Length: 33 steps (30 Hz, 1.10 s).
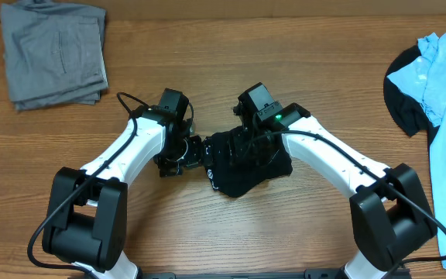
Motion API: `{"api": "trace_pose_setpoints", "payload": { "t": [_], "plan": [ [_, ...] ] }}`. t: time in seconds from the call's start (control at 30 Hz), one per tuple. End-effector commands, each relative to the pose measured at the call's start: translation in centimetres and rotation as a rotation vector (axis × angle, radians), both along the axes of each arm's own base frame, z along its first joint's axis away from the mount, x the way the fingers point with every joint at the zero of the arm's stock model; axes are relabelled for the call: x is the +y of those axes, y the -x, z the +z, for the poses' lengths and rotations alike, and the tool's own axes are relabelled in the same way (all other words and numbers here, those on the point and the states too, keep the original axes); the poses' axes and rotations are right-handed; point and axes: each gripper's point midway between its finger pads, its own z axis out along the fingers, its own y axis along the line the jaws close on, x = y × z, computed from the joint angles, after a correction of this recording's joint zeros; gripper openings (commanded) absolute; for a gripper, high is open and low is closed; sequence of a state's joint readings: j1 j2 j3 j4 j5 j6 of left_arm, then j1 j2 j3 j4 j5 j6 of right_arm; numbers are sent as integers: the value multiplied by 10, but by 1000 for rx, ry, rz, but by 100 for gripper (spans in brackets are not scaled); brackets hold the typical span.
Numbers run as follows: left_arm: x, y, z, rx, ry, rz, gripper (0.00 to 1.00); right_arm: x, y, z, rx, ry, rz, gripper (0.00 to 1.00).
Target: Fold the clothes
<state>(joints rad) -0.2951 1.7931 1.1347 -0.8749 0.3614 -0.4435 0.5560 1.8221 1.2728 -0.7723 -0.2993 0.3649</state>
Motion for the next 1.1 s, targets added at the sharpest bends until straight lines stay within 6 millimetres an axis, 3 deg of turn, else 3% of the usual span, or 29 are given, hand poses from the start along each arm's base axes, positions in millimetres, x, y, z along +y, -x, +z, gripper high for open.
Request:
{"api": "trace_pose_setpoints", "payload": {
  "t": [0.0, 0.13, 0.2, 0.47, 0.5, 0.53, 0.6, 0.63, 0.77, 0.93, 1.07],
  "plan": [
    [0, -1, 2, -18, -8, 7, 100, -7, -5, -11, 1, 46, -47, 42],
    [0, -2, 2, -23, -11, 7, 100, -18, -11, -14, -32, 107, -69, 18],
    [2, -3, 1, -26, -24, 7, 100, -26, -15, -16, -53, 154, -90, 12],
    [6, -4, -1, -33, -48, 9, 100, -90, -22, -17, -101, 457, -192, 12],
    [7, -4, -1, -34, -51, 9, 100, -94, -21, -17, -93, 468, -196, 14],
    [6, -4, -1, -35, -50, 9, 100, -102, -18, -18, -71, 482, -203, 34],
    [6, -5, -1, -37, -48, 9, 100, -108, -16, -19, -51, 495, -211, 85],
    [6, -5, -1, -39, -48, 9, 100, -111, -14, -19, -42, 502, -211, 100],
    [6, -6, -1, -41, -47, 9, 100, -131, -9, -11, -7, 573, -255, 100],
    [5, -8, 0, -56, -43, -5, 100, -160, -8, 24, 24, 654, -369, 100],
    [5, -8, 0, -56, -42, -5, 100, -167, -4, 26, 82, 618, -393, 100]
  ]
}}
